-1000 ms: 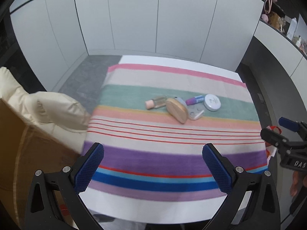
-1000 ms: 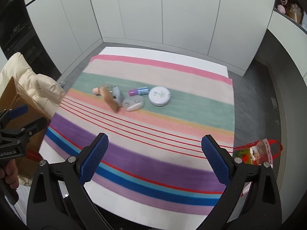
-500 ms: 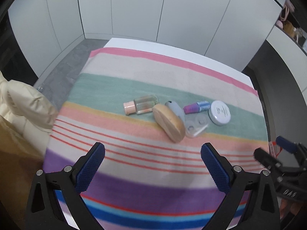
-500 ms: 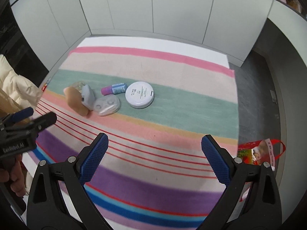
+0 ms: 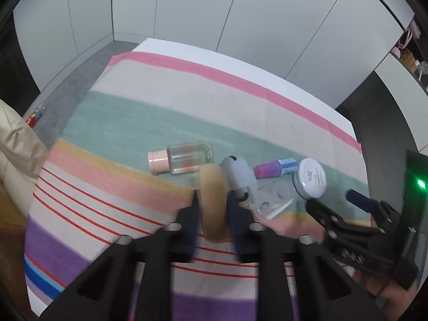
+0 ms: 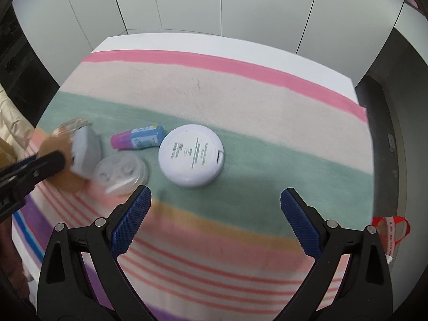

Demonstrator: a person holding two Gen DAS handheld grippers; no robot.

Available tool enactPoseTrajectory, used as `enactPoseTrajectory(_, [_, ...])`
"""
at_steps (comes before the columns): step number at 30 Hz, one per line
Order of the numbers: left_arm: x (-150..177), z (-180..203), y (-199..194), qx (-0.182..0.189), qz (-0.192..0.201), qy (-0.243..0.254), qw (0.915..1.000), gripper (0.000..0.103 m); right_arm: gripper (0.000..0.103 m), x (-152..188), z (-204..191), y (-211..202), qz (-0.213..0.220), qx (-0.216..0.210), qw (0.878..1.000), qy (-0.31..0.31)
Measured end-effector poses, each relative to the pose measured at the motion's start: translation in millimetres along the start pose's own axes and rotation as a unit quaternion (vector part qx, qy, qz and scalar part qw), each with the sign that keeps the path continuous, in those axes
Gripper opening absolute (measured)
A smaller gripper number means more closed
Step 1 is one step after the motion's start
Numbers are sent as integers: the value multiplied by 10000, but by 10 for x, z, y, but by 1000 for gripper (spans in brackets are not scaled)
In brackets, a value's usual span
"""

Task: Organize objects
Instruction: 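Grasp the beige teardrop sponge with the left tool while the right tool grasps the white round compact, then carry the sponge and the compact with both tools over the cardboard box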

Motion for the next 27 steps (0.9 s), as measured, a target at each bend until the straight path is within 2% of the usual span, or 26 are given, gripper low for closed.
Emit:
enactPoseTrajectory(5, [0, -7, 22, -64, -64, 43, 9999, 14, 96, -80, -12, 216, -11, -161, 9999, 51])
enactPoseTrajectory(7, [-2, -21, 30, -73, -119, 44, 9999, 13, 74, -127, -55, 223, 83, -48, 9998, -159])
enactPoseTrajectory(9, [-4, -21, 18, -70, -151, 78, 9998, 13, 60, -166, -124, 214, 98, -44, 9992, -384])
enactPoseTrajectory(16, [58, -23, -139, -156, -150, 252, 9994, 12, 59, -73, -197, 67, 4, -194, 9996, -186])
enactPoseTrajectory(27, [254, -35, -790, -211, 81, 480, 9986, 11, 59, 208, -430, -726, 295, -339, 9990, -51])
Point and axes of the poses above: each gripper's, at about its wrist camera, not at the fingertips, and y roughly the way its jaws point, z to its right, x to its underside, the point moved 8 cm from there along y, roughly the way its jaws point, and after that the axes turned 14 degrees about -x, right-handed, at the moved point
